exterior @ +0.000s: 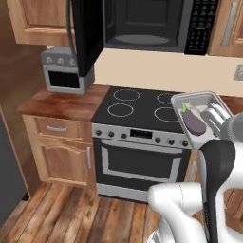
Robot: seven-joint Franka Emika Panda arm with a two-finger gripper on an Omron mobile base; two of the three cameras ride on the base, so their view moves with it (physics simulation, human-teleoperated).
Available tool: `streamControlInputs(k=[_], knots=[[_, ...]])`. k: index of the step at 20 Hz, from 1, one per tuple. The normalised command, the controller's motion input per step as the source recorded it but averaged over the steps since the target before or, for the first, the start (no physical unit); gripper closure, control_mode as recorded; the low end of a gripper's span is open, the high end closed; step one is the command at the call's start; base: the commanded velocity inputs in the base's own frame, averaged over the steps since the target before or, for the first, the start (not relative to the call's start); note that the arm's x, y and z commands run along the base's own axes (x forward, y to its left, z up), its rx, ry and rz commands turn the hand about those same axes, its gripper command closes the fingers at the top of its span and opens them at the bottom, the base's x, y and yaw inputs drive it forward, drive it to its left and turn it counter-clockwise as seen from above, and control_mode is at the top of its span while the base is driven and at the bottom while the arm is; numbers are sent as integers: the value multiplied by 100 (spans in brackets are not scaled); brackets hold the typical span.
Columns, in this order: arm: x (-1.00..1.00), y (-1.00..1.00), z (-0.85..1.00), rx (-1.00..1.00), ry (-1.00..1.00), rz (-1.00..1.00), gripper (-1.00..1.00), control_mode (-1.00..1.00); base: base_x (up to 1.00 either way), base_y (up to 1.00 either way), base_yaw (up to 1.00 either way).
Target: Place the tupperware containing the fish and eggplant meal in the microwave. Close the microwave door and press the start button to reheat the meal.
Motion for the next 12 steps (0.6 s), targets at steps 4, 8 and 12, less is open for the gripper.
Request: streamControlInputs(k=[4,8,12], knots=[[0,0,0,0,0,0,100,100,62,-43,26],[0,0,0,0,0,0,100,100,66,-39,19],[0,0,0,0,0,0,100,100,59,-30,9]])
